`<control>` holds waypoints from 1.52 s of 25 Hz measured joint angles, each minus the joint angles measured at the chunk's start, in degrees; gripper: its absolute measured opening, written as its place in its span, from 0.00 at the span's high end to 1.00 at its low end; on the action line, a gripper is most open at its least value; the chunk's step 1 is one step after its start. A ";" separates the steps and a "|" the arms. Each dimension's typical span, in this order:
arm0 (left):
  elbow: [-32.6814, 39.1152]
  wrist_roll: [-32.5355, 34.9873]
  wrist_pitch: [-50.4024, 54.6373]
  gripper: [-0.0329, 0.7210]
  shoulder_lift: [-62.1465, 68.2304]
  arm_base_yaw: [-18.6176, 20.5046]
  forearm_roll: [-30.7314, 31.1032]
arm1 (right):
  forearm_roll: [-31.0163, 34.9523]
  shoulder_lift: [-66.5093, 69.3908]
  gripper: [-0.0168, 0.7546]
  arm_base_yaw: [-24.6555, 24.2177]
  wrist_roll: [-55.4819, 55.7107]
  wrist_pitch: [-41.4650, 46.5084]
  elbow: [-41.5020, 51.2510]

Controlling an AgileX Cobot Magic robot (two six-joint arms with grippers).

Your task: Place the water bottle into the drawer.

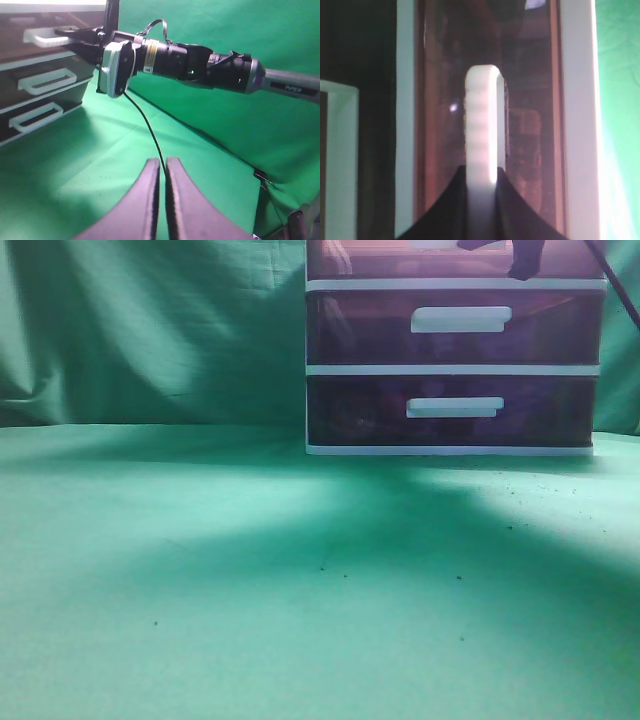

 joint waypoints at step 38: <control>13.66 -0.05 7.40 0.96 -25.98 0.00 0.00 | -43.07 -29.29 0.90 -0.71 104.66 -30.13 6.02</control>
